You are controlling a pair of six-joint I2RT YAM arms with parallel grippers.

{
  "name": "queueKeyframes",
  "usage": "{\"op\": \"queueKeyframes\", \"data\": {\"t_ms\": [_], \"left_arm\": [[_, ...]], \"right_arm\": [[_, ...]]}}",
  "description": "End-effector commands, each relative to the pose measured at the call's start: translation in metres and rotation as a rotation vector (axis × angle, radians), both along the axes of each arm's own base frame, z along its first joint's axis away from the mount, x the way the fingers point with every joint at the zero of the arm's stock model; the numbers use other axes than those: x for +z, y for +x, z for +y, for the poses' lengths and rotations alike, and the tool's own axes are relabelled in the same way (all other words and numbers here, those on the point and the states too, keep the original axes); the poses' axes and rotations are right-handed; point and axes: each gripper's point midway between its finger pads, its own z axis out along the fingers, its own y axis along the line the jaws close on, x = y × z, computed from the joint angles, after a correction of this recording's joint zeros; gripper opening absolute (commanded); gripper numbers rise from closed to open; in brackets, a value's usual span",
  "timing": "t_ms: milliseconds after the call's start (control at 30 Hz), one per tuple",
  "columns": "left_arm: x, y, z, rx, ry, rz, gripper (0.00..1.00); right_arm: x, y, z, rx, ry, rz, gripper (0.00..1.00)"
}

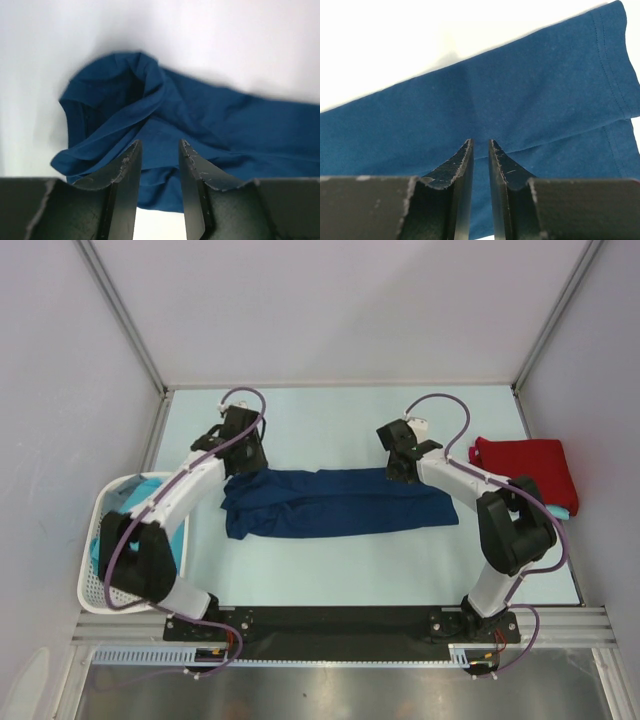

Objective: Fold and stack the t-shirts
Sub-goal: Fold the other side of the tshirt into a rectangle

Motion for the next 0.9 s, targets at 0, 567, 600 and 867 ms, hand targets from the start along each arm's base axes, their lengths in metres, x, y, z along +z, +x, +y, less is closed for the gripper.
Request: {"op": "queueKeyframes", "data": {"t_ms": [0,567,600,867], "left_arm": [[-0.058,-0.006,-0.004,-0.048,0.020,0.163,0.40],[-0.076,0.040,0.024,0.025,-0.002,0.218,0.39],[-0.073,0.042,0.022,0.022,-0.011,0.205,0.40],[-0.078,0.050,0.016,-0.002,-0.019,0.221,0.42]], "right_arm": [[0.010,0.009,0.000,0.003,0.001,-0.041,0.23],[0.001,0.007,-0.008,-0.013,-0.001,-0.026,0.23],[0.001,0.007,-0.008,-0.015,-0.002,-0.024,0.23],[-0.003,0.008,-0.009,-0.016,-0.003,-0.011,0.23]]}}
